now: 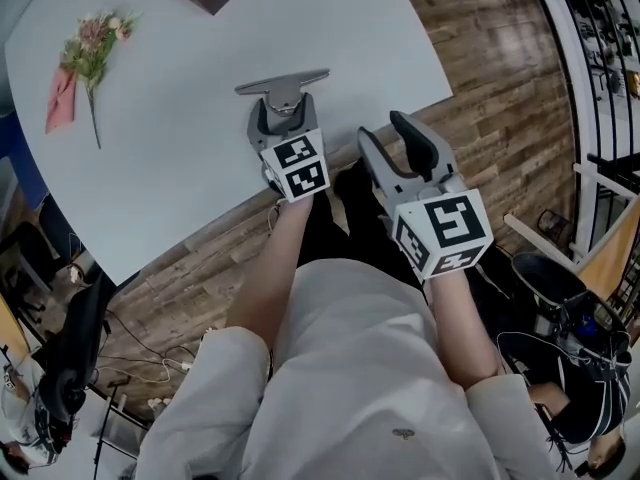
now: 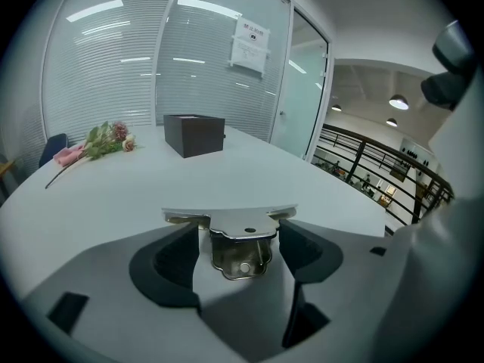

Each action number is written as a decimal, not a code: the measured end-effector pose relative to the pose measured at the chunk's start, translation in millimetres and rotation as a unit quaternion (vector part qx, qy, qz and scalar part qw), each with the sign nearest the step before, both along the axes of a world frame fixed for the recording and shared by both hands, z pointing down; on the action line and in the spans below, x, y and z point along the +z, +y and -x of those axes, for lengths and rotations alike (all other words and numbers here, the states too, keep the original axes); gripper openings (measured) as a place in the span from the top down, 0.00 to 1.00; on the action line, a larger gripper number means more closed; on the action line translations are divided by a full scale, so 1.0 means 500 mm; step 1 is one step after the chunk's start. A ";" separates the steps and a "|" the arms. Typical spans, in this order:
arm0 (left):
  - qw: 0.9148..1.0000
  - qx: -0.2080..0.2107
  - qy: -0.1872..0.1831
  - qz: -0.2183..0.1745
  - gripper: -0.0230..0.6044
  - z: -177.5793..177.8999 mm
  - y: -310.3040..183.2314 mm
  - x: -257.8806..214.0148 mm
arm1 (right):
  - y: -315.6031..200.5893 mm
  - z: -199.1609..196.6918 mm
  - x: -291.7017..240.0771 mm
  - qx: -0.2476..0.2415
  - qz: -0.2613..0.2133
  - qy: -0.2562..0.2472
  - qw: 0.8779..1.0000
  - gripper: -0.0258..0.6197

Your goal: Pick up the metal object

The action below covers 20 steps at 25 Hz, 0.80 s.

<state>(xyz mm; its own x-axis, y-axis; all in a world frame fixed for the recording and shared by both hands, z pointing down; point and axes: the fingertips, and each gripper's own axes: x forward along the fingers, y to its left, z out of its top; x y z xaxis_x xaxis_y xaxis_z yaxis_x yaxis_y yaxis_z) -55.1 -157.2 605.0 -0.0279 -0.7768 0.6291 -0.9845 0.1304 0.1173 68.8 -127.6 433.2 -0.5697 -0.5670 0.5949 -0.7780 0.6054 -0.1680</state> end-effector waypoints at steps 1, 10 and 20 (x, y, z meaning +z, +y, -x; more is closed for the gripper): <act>1.000 0.000 -0.006 -0.001 0.45 0.001 -0.002 0.001 | -0.001 0.001 0.001 0.000 0.001 0.000 1.000 0.67; 0.999 -0.008 -0.030 0.009 0.45 -0.001 -0.008 0.003 | -0.019 0.001 0.003 0.001 0.004 -0.004 1.000 0.67; 0.999 -0.013 -0.047 0.014 0.50 0.012 -0.001 0.010 | -0.014 0.008 0.008 0.007 0.005 -0.007 1.000 0.67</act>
